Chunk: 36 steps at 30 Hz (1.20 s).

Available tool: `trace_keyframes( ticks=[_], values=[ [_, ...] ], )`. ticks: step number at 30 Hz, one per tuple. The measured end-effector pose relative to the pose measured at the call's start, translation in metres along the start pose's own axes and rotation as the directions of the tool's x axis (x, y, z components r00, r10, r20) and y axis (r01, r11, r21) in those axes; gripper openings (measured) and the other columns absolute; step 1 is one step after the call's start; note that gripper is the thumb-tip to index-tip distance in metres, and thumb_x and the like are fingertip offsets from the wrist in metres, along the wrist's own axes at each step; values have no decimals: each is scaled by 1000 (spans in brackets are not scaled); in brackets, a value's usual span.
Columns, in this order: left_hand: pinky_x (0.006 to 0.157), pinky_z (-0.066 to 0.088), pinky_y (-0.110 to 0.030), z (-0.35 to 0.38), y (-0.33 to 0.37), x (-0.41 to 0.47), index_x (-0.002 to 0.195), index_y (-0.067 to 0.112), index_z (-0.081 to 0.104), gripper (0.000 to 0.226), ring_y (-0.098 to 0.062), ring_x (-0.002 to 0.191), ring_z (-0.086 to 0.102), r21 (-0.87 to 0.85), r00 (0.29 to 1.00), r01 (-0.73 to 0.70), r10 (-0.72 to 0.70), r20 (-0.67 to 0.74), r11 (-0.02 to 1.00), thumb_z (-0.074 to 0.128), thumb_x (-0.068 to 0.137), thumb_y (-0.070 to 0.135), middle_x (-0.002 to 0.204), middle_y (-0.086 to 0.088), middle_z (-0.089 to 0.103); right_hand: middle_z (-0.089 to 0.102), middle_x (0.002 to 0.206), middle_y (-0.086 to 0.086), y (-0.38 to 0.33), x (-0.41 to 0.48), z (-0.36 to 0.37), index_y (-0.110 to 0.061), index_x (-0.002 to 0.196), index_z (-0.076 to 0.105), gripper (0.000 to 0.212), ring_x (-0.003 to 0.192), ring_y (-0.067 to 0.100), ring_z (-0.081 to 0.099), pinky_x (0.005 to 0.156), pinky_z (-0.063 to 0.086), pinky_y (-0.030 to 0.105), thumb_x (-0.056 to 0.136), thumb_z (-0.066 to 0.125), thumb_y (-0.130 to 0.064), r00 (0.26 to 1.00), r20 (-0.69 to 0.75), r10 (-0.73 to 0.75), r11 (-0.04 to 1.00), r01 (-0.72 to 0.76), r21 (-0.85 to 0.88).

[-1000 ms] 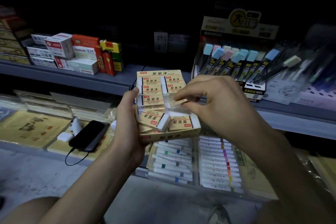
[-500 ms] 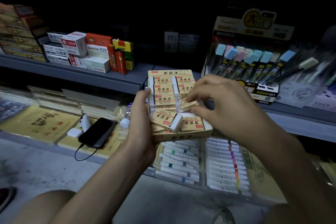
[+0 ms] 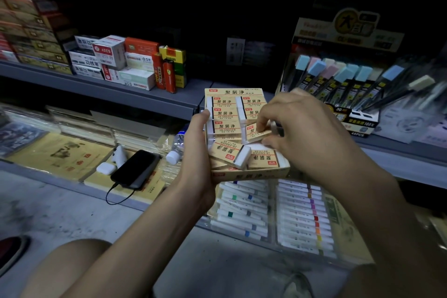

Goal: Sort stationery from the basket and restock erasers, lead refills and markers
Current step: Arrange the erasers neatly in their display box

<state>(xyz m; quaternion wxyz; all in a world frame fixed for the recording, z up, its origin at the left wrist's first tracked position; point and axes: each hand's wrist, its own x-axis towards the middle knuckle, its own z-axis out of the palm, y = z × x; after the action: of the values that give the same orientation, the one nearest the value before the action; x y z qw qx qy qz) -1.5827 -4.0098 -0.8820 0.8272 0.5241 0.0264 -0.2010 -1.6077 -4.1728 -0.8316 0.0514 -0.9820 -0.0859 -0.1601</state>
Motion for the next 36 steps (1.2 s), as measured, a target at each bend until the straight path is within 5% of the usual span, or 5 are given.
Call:
trace_keyframes(
  ticks=[7,16,26,32,36],
  values=[
    [57,58,-30,0,1,-1,115,22,74,52,-22,75,78,-34,1000,11,-11,-13,999,36,101,55,95,-5,80,59,97,-15,-1,1,3,-33,91,78,9,100,10,47,76,44,33,86,78,-41,997,38,60,998,-60,-21],
    [69,60,-35,-2,2,1,113,17,76,60,-24,83,77,-26,1000,21,-21,-7,999,32,101,58,100,-9,80,57,97,-18,-30,-9,-18,-36,88,76,53,91,0,54,73,47,30,66,62,-83,981,137,134,936,-171,306],
    [54,56,-27,-4,1,2,114,17,75,60,-21,71,76,-23,999,33,-33,-8,999,36,100,59,91,-6,80,67,78,-17,-30,-12,-16,-33,90,74,30,67,0,60,60,49,21,72,83,-56,990,87,112,930,-136,343],
    [66,58,-32,-4,0,2,112,19,76,59,-24,83,77,-2,1000,24,-24,-17,1000,35,100,60,97,-6,80,76,91,-1,-4,-3,-14,-17,101,71,20,85,12,75,75,61,25,84,81,-13,978,12,206,589,-134,797],
    [74,58,-37,-3,0,2,118,21,74,58,-27,90,78,1,1000,18,-18,-21,1000,35,101,60,102,-6,80,77,98,12,5,1,-11,-6,101,68,8,100,26,75,84,61,35,94,63,-4,938,157,311,123,-203,971]
  ],
)
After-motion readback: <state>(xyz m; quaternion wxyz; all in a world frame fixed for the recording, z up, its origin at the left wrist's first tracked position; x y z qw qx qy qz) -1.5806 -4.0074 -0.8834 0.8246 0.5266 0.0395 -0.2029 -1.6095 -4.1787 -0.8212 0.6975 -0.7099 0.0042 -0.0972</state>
